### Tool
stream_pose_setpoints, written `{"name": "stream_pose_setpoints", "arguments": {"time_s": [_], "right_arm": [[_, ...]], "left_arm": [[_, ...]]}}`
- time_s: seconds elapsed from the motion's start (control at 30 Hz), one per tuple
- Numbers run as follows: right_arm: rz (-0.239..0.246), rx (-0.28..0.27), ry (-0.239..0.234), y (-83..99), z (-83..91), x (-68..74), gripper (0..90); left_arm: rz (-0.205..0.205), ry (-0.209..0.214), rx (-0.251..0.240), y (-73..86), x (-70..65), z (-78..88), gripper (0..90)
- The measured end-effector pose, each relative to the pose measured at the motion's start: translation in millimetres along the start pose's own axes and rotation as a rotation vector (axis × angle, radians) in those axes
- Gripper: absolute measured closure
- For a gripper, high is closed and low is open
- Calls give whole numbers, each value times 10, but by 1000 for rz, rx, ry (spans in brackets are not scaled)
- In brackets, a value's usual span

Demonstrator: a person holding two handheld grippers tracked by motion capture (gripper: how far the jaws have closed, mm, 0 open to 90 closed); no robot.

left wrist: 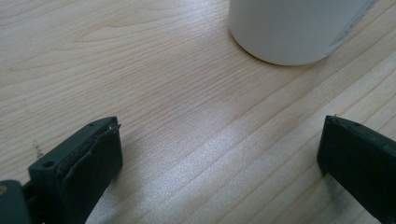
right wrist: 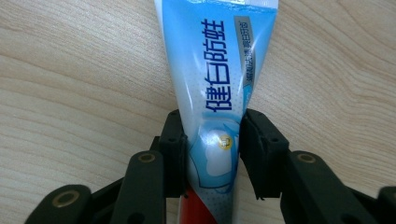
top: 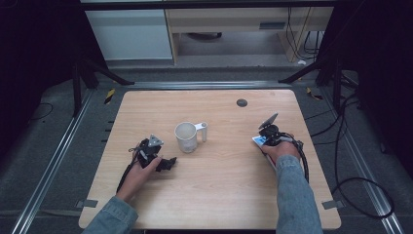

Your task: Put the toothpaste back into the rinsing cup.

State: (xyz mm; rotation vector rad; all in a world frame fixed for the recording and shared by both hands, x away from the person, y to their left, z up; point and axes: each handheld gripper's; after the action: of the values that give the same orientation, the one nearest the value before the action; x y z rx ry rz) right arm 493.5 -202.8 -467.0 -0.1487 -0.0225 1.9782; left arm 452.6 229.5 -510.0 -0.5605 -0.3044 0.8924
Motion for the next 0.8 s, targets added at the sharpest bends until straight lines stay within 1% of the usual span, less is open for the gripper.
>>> {"name": "stream_pose_setpoints", "arguments": {"time_s": [0.07,0.13,0.27,0.4,0.47,0.5,0.8], "right_arm": [[-4,0,2,1,3,5,650],[-2,-2,10,8,16,15,683],[5,-9,12,17,27,8,704],[-7,-17,-14,30,52,-31,718],[-12,-15,-12,31,56,-37,719],[-17,-9,-18,38,69,-46,721],[-2,-29,-7,44,240,-57,724]], "left_arm": [[0,0,0,0,0,0,0],[0,0,0,0,0,0,0],[0,0,0,0,0,0,0],[-1,1,0,-2,0,-2,0],[-1,1,0,-2,0,-2,0],[-1,1,0,-2,0,-2,0],[-1,1,0,-2,0,-2,0]]}}
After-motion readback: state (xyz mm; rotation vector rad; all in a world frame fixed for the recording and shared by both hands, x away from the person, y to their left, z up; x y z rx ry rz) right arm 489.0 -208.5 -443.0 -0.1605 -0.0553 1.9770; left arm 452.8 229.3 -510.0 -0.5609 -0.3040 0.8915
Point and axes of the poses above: each handheld gripper's, and its own axes: z roughly backward along the jaws, y roughly out of its underside, x roughly to its left, and after that the axes turned 10 degrees about x, right-handed
